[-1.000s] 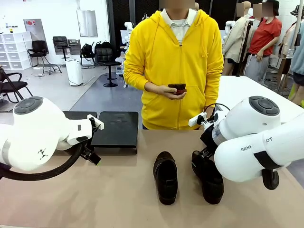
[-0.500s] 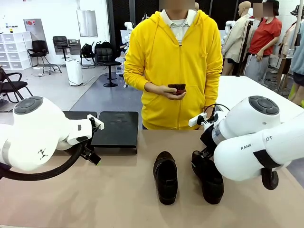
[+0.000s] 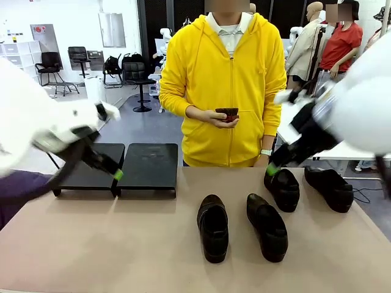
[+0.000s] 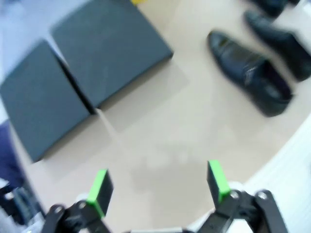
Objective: Organize the shoes by placing them on the stand.
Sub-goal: Pick up one Shoe and place it in the middle of the table.
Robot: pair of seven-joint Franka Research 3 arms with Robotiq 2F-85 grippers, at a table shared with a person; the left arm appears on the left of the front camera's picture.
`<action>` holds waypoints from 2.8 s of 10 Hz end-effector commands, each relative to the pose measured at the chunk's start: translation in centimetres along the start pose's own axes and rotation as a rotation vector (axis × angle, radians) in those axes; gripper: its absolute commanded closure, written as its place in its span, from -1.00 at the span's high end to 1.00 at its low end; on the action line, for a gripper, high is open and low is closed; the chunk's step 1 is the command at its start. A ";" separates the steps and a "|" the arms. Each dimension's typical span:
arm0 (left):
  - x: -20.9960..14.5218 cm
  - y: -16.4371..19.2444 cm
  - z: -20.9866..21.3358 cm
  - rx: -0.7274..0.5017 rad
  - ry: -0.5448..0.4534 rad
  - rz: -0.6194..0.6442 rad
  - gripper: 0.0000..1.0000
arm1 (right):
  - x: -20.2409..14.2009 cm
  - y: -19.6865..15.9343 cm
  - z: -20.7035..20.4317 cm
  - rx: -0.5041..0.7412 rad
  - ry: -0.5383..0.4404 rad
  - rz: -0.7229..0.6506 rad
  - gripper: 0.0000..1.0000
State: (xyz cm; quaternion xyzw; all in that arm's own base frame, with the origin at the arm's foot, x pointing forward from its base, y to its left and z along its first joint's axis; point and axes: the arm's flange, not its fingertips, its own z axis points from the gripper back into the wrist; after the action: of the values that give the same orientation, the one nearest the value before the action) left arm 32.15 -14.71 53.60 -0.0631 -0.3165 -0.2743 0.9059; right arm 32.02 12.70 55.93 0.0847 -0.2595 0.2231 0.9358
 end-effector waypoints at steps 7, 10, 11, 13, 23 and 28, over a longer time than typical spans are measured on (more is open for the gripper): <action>-2.1 -1.6 10.7 -0.106 -0.098 -0.047 1.00 | -3.5 -0.6 7.4 -0.194 -0.087 -0.078 1.00; -6.4 3.3 16.2 -0.264 -0.003 0.056 1.00 | -7.8 -4.4 14.5 -0.142 -0.067 -0.209 1.00; -7.9 4.1 17.3 -0.305 -0.026 0.075 1.00 | -9.7 -6.2 16.8 -0.131 -0.119 -0.294 1.00; -9.4 4.2 17.8 -0.234 -0.043 0.131 1.00 | -10.8 -7.2 17.3 -0.134 -0.116 -0.346 1.00; -9.9 4.9 18.7 -0.240 -0.029 0.137 1.00 | -11.6 -7.6 18.2 -0.131 -0.120 -0.352 1.00; -9.9 4.9 18.7 -0.240 -0.029 0.137 1.00 | -6.4 -2.0 11.0 -0.129 0.015 -0.270 1.00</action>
State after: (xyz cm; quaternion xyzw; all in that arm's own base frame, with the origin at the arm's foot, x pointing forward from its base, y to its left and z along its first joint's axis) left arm 18.32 -0.68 62.67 -0.1890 -0.2913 -0.2379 0.9071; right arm 21.03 2.23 62.77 0.0603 -0.2664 0.0673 0.9596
